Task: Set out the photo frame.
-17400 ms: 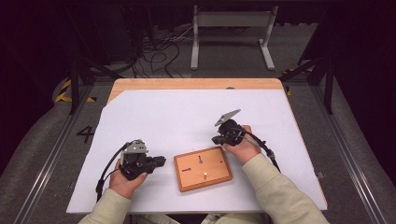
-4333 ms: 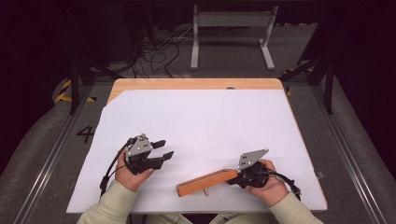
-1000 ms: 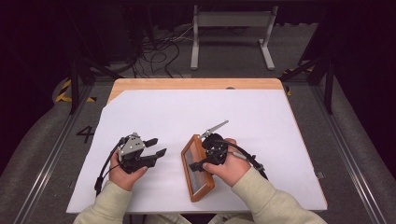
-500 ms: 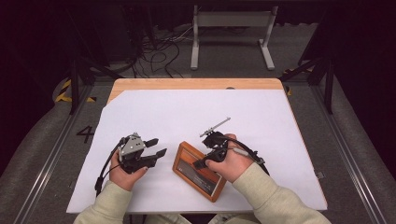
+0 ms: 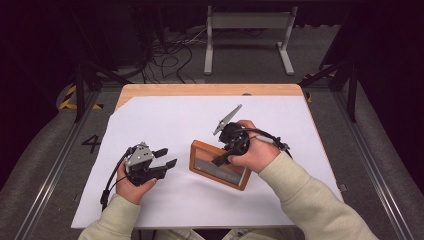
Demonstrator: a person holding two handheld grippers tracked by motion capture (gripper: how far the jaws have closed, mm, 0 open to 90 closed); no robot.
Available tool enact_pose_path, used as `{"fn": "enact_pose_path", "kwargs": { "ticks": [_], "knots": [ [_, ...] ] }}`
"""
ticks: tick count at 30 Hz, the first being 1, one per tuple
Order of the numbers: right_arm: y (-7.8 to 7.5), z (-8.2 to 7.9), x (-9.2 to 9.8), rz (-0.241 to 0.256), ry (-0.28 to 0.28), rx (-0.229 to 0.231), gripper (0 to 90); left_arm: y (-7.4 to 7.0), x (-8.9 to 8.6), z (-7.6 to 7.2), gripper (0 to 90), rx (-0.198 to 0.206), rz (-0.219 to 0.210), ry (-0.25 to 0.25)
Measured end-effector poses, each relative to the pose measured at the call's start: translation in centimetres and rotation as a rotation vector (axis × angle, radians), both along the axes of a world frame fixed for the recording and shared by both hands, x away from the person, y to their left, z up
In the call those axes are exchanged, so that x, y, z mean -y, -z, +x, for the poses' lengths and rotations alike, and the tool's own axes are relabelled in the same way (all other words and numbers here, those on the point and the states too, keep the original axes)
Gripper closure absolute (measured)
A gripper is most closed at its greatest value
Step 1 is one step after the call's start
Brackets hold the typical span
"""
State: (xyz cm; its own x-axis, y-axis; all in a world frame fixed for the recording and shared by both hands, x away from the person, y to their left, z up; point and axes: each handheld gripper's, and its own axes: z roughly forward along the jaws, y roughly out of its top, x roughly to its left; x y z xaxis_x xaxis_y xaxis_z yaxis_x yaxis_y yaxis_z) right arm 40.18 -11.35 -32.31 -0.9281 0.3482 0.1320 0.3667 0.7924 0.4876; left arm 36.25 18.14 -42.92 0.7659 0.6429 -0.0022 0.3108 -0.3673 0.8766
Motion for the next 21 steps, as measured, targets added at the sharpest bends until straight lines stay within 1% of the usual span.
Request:
{"fn": "enact_pose_path", "kwargs": {
  "ticks": [2,3,5,8,9,10,11,13,16,19,21],
  "knots": [
    [-0.3,0.7,0.0,-0.028,-0.072,0.039,70.7,0.0,0.0,0.0,47.9,0.000,0.000,0.000],
    [-0.3,0.7,0.0,-0.028,-0.072,0.039,70.7,0.0,-0.1,0.0,47.9,-0.001,-0.001,-0.001],
    [-0.4,1.6,0.0,-0.060,-0.140,0.059,70.7,0.1,-0.1,0.0,47.8,-0.004,-0.006,-0.005],
    [0.1,2.7,0.2,-0.077,-0.211,0.061,70.7,0.1,-0.3,-0.1,47.8,-0.005,-0.006,-0.004],
    [0.6,3.3,0.3,-0.079,-0.253,0.054,70.6,0.1,-0.4,-0.1,47.8,-0.008,-0.007,-0.006],
    [0.9,3.7,0.3,-0.084,-0.269,0.050,70.7,0.2,-0.5,-0.2,47.8,-0.013,-0.011,-0.011],
    [0.9,3.7,0.3,-0.084,-0.269,0.050,70.7,0.2,-0.5,-0.2,47.8,-0.013,-0.011,-0.011],
    [1.7,4.5,0.4,-0.086,-0.303,0.028,70.6,0.2,-0.6,-0.3,47.8,-0.010,-0.007,-0.012],
    [2.6,5.1,0.3,-0.090,-0.351,0.012,70.6,0.2,-0.7,-0.3,47.8,-0.010,-0.007,-0.016],
    [3.2,5.4,0.3,-0.105,-0.362,0.005,70.6,0.2,-0.7,-0.4,47.8,-0.014,-0.008,-0.016],
    [3.3,5.6,0.5,-0.086,-0.356,0.001,70.5,0.2,-0.7,-0.4,47.8,-0.014,-0.008,-0.016]
  ]
}}
